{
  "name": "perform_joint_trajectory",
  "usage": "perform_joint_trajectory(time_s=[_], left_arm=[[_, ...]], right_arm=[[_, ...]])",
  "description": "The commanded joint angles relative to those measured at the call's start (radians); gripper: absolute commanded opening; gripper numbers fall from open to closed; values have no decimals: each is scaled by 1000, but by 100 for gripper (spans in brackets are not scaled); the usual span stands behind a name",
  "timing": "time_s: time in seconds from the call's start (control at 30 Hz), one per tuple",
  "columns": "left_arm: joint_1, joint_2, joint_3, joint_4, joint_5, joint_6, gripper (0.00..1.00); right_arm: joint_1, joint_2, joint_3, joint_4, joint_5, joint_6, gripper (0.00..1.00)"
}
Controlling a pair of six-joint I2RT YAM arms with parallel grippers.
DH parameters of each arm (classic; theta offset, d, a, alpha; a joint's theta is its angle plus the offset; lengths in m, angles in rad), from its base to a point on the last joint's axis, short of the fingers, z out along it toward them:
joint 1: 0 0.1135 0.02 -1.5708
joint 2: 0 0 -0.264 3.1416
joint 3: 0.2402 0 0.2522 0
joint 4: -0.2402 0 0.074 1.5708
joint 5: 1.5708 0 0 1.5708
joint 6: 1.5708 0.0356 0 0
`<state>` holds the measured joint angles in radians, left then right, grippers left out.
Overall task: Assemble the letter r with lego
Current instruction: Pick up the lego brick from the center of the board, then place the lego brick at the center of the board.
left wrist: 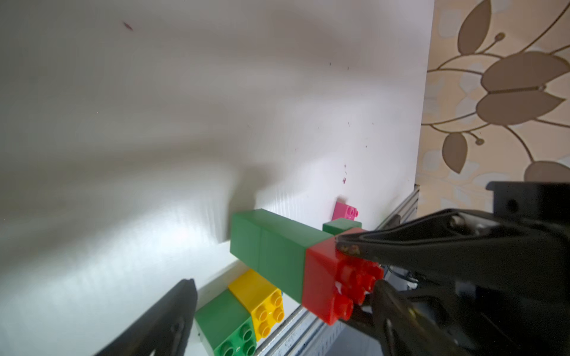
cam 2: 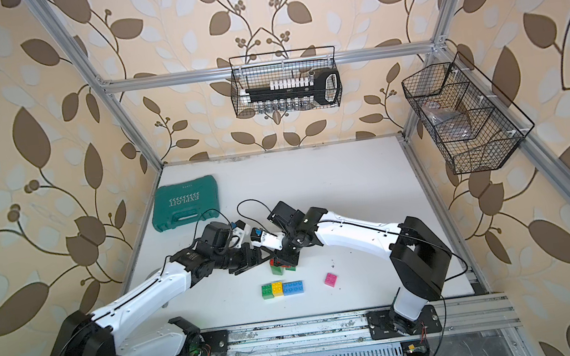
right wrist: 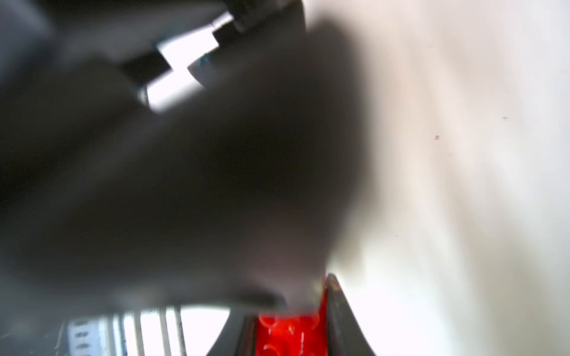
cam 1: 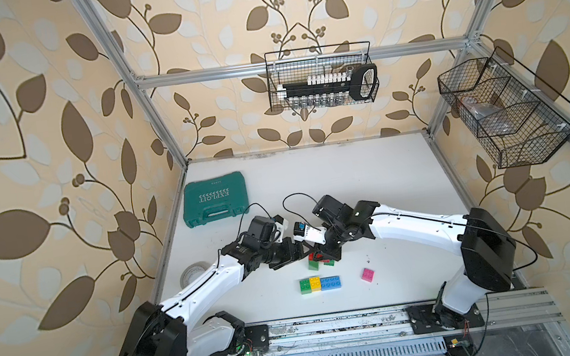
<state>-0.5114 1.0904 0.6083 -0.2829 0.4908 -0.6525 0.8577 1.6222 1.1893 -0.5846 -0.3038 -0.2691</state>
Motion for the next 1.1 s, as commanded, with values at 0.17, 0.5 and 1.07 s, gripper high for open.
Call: perform_joint_trajectory(time_s=[0.17,0.5,1.07], left_arm=[[16,-121,128,-60,-137,28,99],[30,-138,134,-66,-131,22,99],[36,-218,95,-105,-130,38,99]], right_arm=[[-203,-46,39,-12,-123,188,0],[-561,116,-85,560,-617,707,0],[-607,476,30,763,-718,883,7]])
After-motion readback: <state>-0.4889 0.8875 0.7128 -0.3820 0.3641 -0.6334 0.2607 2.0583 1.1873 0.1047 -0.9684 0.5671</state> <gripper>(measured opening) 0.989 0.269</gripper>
